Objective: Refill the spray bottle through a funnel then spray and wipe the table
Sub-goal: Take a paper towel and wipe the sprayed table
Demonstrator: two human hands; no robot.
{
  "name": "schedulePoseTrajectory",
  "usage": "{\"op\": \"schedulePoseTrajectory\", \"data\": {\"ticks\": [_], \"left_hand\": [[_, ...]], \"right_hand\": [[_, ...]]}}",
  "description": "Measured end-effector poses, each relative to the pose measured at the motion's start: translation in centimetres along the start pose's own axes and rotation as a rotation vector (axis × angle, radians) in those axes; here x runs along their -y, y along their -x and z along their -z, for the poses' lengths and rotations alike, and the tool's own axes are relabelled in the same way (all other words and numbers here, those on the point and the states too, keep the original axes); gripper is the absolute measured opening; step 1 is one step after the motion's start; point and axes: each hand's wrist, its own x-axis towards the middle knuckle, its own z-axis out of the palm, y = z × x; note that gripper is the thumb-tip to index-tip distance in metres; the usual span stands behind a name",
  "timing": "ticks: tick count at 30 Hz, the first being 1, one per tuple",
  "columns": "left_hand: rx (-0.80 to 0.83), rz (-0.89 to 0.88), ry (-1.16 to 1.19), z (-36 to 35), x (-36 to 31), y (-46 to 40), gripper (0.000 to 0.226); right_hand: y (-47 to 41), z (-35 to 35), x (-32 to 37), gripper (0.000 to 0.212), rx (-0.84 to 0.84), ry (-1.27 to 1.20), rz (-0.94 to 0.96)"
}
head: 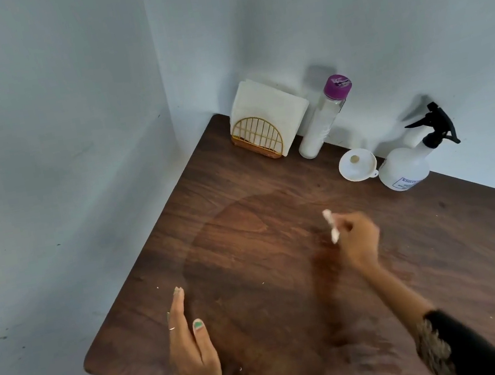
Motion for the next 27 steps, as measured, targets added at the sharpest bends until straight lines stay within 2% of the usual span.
{"op": "schedulePoseTrajectory", "data": {"ticks": [2,4,7,10,13,16,18,19,21,24,27], "left_hand": [[0.049,-0.007,-0.099,-0.1,-0.1,-0.1,0.059],[0.102,-0.018,-0.223,-0.3,-0.2,-0.3,0.060],[0.140,-0.014,-0.364,-0.7,-0.1,-0.7,0.061],[0.123,0.002,-0.401,-0.7,0.0,-0.7,0.061],[0.090,0.050,-0.442,-0.8,-0.1,-0.7,0.061],[0.075,0.147,-0.560,-1.2,-0.2,-1.1,0.061],[0.091,0.165,-0.611,-1.3,-0.2,-1.1,0.061],[0.098,0.162,-0.622,-1.3,-0.1,-1.1,0.061],[0.107,0.155,-0.641,-1.3,0.0,-1.0,0.061],[0.114,0.141,-0.656,-1.3,0.2,-1.0,0.063],[0.131,0.138,-0.644,-1.4,0.1,-1.0,0.065]], "right_hand": [[-4.9,0.4,-0.8,0.017,-0.041,0.141,-0.150],[-7.3,-0.7,-0.3,0.026,0.019,0.218,-0.212],[-7.9,-4.9,4.1,0.033,0.114,0.301,-0.107],[-4.1,-10.5,9.1,0.025,0.251,0.322,0.119],[2.6,-15.0,11.3,0.022,0.431,0.349,0.531],[7.4,-15.4,11.3,0.030,0.645,0.355,0.949],[7.2,-14.0,10.6,0.034,0.687,0.325,1.053],[5.9,-13.5,9.7,0.035,0.661,0.311,1.050],[2.1,-12.1,7.2,0.034,0.565,0.309,0.907],[-5.0,-8.0,2.5,0.026,0.282,0.440,0.500],[-8.9,-2.8,-1.4,0.028,0.044,0.461,0.104]]}}
